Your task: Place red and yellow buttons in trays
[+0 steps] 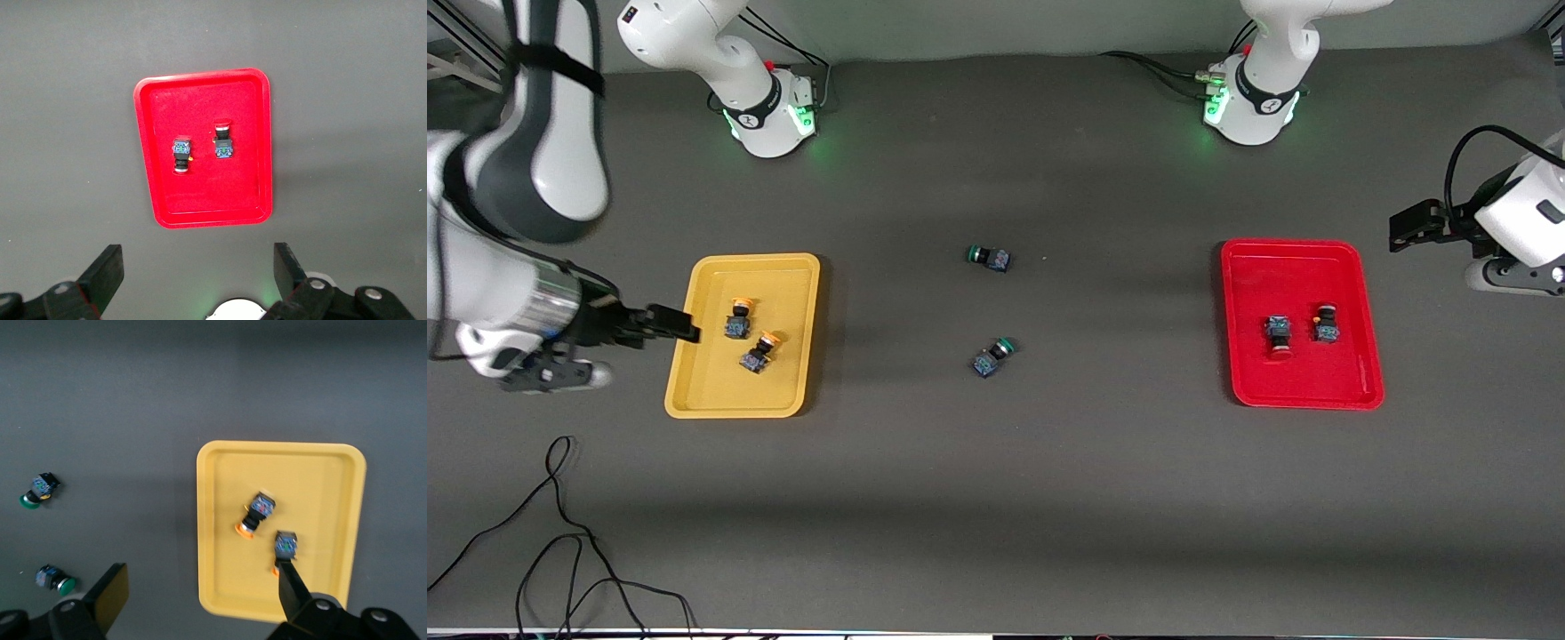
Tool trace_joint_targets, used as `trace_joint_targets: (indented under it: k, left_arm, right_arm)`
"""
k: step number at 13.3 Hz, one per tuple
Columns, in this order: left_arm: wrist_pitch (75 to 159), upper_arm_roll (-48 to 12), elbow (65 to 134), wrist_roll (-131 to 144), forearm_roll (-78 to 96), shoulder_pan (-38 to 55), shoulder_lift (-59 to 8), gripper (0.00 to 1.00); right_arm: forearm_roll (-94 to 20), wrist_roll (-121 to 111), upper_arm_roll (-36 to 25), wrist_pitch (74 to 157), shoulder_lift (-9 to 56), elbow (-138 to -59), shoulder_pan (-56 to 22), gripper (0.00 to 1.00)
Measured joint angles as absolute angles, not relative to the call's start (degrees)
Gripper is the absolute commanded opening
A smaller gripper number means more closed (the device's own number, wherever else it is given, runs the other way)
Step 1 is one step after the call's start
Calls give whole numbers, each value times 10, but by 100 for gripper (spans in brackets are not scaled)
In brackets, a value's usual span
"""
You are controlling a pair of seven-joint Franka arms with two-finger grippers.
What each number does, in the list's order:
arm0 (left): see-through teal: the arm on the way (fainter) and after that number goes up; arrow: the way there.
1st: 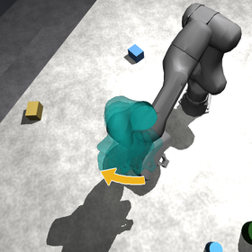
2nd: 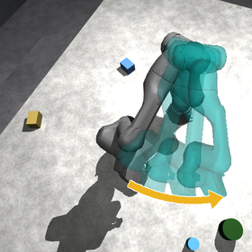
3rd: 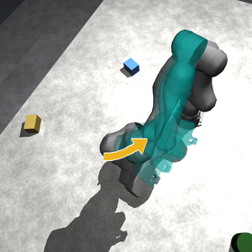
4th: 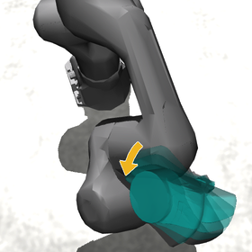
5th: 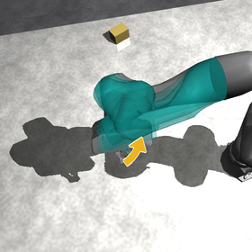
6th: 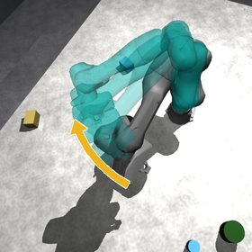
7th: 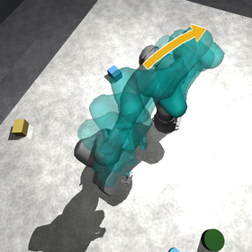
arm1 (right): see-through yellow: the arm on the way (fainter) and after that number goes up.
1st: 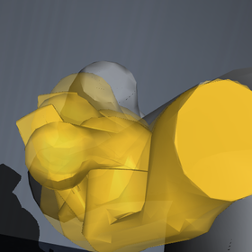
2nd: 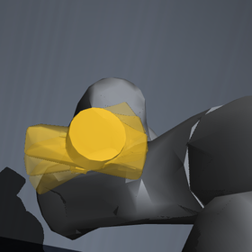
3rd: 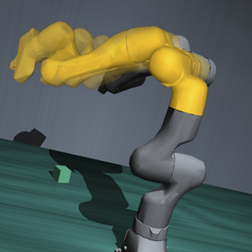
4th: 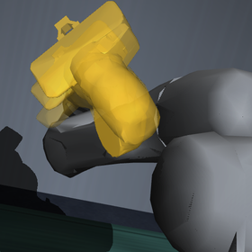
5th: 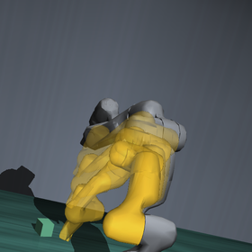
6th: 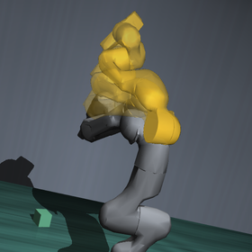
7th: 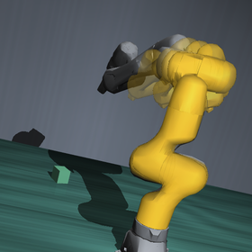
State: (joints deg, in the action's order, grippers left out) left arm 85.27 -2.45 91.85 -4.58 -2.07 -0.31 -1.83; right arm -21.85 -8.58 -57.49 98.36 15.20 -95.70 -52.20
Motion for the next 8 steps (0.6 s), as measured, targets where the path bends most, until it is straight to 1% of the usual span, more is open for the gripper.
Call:
trace_joint_targets:
  k: [2,3,4,6,7,8]
  left_arm:
    - [859,-12,919,-46,-18,9,-18,100]
    - [862,-10,919,-43,-16,9,-18,100]
    - [865,-9,919,-34,-15,9,-17,100]
    - [880,-8,919,-7,-14,12,-17,100]
    - [882,-9,919,-2,-14,13,-17,100]
    - [882,-9,919,-2,-14,14,-17,100]
  right_arm:
    - [-166,-50,-555,949,107,-942,-515,100]
    - [-135,-36,-518,942,80,-938,-492,100]
    - [-102,-21,-458,940,53,-938,-449,100]
    - [-47,5,-317,931,2,-943,-343,100]
    - [-36,11,-265,931,-16,-951,-303,100]
    - [-32,15,-227,931,-30,-961,-268,100]
